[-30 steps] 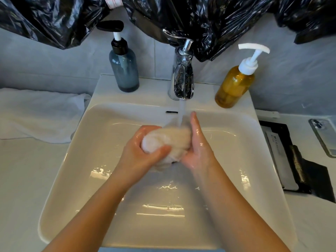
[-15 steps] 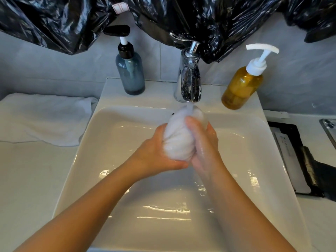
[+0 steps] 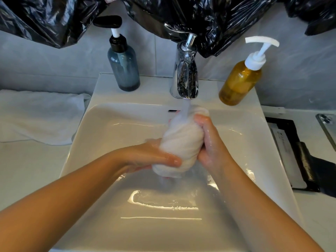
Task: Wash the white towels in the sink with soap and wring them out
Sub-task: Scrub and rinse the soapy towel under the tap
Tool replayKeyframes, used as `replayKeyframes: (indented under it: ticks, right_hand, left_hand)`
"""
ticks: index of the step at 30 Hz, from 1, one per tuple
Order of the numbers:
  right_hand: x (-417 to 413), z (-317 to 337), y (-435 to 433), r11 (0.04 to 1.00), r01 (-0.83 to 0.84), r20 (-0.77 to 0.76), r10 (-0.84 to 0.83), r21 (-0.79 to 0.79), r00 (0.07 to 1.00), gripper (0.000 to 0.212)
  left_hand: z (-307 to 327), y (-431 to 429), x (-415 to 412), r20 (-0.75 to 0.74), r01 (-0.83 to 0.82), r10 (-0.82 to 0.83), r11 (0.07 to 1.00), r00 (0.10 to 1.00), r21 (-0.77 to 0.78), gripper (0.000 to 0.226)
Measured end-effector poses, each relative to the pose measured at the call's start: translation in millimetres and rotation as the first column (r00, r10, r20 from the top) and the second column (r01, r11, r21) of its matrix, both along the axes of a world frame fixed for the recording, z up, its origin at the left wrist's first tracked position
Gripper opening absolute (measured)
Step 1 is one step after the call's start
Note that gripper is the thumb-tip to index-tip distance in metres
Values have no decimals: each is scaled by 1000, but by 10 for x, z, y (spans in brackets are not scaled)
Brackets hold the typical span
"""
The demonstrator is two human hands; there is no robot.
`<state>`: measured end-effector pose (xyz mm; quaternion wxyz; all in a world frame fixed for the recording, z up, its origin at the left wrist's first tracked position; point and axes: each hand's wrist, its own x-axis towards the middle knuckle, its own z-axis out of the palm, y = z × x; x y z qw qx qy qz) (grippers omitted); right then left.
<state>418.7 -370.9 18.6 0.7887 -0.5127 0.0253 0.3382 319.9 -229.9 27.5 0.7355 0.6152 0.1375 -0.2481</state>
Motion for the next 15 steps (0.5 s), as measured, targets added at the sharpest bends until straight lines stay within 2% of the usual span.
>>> replayKeyframes:
  ticks: [4, 7, 9, 11, 13, 15]
  right_hand:
    - [54, -63, 0, 992, -97, -11, 98, 75, 995, 77]
    - [58, -37, -13, 949, -223, -21, 234, 223, 972, 55]
    - [71, -32, -4, 933, -282, -24, 294, 224, 955, 43]
    - [95, -19, -4, 917, -329, -25, 343, 227, 939, 38]
    - [120, -17, -32, 930, -304, -48, 319, 206, 946, 37]
    - [113, -27, -79, 969, -211, -53, 219, 126, 974, 45]
  left_hand:
    - [-11, 6, 16, -30, 24, -24, 1000, 999, -16, 70]
    - [-71, -36, -12, -38, -34, 30, 992, 999, -120, 59]
    - [-113, -69, -43, -53, -40, 31, 982, 998, -187, 48]
    - [-141, -89, -46, -66, -12, -4, 968, 998, -251, 54]
    - [-125, -57, -32, -68, 12, -26, 982, 997, -188, 67]
    - [-27, -36, -9, -29, 2, -1, 998, 1000, 58, 74]
